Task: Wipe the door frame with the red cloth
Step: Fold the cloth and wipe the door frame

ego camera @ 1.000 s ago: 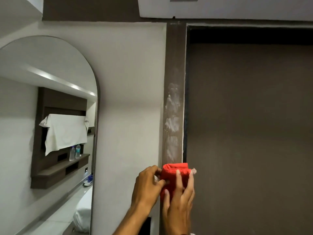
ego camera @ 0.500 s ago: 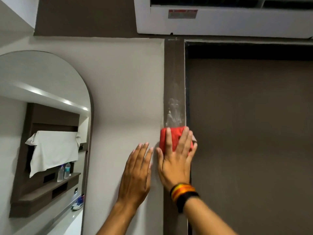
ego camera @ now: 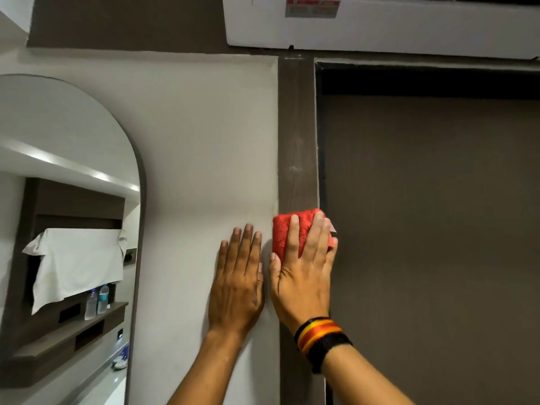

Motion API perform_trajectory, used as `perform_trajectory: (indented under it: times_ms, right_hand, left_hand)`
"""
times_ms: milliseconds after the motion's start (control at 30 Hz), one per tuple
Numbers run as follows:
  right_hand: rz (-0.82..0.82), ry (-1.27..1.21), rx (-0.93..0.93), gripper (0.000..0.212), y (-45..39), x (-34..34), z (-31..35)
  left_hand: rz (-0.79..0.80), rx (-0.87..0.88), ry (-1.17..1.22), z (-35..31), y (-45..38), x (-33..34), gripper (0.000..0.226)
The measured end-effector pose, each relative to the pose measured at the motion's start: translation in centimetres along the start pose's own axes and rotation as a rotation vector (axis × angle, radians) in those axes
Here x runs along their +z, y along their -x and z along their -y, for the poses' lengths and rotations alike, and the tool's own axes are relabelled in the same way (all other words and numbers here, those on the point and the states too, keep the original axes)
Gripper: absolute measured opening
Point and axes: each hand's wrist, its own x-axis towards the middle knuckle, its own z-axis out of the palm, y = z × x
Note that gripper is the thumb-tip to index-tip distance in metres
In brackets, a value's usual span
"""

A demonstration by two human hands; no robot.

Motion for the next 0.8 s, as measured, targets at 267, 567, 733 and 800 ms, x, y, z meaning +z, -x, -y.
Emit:
perform_trajectory:
  times_ms: [267, 567, 733, 800]
  right_hand:
    - [-0.049, 0.004, -0.036, 0.074, -18.9, -3.4, 1.9]
    - [-0.061, -0.038, -0.068, 0.075, -11.9, -1.7, 0.6]
    - [-0.046, -0.015, -0.063, 0.074, -24.6, -4.7, 2.6]
    - [-0.036, 0.013, -0.046, 0.075, -27.2, -5.3, 3.0]
  left_hand:
    - [-0.022, 0.011, -0.018, 0.3, -0.2, 0.5, 0.059]
    - [-0.031, 0.009, 0.001, 0.0, -0.1, 0.1, 0.063]
    - [-0.054, 0.02, 0.004, 0.5, -0.2, 1.0, 0.06]
    - [-0.061, 0.019, 0.01, 0.6, -0.1, 0.9, 0.061]
